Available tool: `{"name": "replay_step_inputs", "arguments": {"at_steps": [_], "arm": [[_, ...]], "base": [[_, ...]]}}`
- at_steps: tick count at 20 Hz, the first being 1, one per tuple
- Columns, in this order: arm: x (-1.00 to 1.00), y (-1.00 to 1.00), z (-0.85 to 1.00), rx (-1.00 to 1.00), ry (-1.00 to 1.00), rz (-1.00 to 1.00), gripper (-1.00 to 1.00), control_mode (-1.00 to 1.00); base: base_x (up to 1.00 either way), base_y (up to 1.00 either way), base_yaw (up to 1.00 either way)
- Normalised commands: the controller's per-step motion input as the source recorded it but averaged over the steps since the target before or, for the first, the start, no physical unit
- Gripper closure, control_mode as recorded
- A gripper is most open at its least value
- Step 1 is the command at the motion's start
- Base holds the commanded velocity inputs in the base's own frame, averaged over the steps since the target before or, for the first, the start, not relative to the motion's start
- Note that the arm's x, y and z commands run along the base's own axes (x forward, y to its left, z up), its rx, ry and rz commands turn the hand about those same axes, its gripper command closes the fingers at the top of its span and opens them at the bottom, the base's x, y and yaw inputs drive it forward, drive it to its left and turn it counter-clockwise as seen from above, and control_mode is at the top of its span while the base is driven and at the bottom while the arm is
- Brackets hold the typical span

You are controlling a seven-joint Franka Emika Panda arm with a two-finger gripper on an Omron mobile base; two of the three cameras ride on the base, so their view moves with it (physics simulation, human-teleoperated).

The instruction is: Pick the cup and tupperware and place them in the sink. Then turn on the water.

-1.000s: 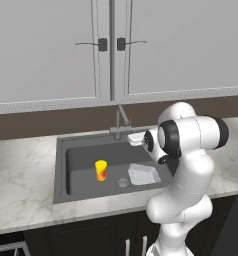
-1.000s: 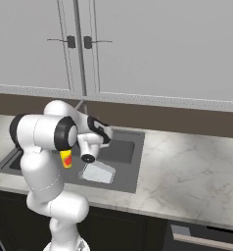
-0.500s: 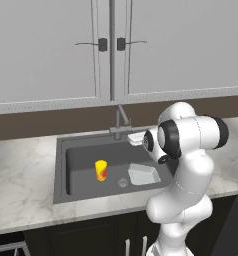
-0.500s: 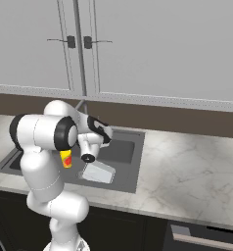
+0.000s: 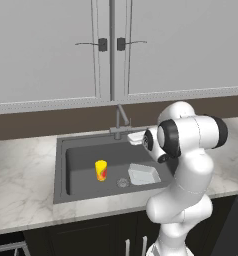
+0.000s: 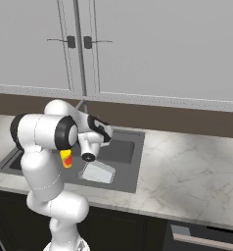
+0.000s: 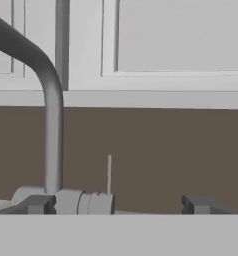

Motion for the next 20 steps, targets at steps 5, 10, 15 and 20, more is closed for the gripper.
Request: {"name": "replay_step_inputs", "arguments": {"at_steps": [5,10,15,20], "arm": [[0.03,0.27,0.0,0.0,0.0,-0.02,-1.0,-1.0],[0.12,0.15,0.0,0.0,0.0,-0.01,-1.0,-1.0],[0.18,0.04,-0.06,0.0,0.0,0.0,-1.0,-1.0],[0.13,0.01,-0.14,0.0,0.0,0.0,-1.0,-1.0]], "base": [[0.0,0.0,0.0],[0.0,0.0,0.0],[0.0,0.0,0.0],[0.0,0.0,0.0]]}}
